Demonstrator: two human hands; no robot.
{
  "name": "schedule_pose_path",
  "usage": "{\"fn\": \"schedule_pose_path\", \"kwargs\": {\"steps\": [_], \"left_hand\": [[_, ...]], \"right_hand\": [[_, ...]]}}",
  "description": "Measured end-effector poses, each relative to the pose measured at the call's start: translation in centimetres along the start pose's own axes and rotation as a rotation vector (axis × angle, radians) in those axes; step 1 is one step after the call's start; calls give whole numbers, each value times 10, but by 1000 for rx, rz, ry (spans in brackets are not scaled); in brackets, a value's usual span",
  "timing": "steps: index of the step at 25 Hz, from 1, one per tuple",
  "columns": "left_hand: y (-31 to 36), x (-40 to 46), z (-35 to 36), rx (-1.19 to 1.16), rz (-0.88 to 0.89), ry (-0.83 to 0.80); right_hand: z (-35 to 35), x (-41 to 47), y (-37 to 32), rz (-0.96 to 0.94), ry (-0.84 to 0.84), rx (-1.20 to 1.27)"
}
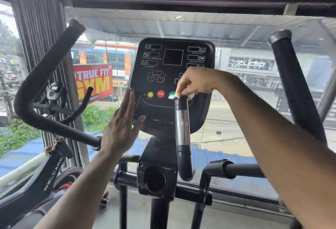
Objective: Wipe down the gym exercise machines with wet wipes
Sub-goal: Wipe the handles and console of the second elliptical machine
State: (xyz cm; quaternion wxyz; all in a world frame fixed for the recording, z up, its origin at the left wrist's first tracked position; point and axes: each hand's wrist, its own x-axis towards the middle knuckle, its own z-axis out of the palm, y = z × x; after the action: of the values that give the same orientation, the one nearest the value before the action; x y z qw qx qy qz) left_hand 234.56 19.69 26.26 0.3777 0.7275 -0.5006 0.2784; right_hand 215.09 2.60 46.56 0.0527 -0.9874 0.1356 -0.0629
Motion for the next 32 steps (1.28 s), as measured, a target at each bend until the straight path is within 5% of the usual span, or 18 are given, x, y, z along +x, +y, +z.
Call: {"fn": "schedule_pose_path", "kwargs": {"steps": [5, 22, 25, 28, 32], "left_hand": [[-1, 0, 1, 2, 9, 11], [3, -2, 1, 29, -13, 38], [2, 0, 1, 31, -15, 40], [4, -2, 2, 30, -26, 41], [4, -2, 1, 41, -19, 37]], "right_hand": [[-19, 21, -8, 102, -235, -136], [-3, 32, -14, 98, -153, -184], [24, 5, 11, 2, 292, -12], [99, -34, 21, 50, 821, 641], [148, -35, 24, 153, 926, 1131]]}}
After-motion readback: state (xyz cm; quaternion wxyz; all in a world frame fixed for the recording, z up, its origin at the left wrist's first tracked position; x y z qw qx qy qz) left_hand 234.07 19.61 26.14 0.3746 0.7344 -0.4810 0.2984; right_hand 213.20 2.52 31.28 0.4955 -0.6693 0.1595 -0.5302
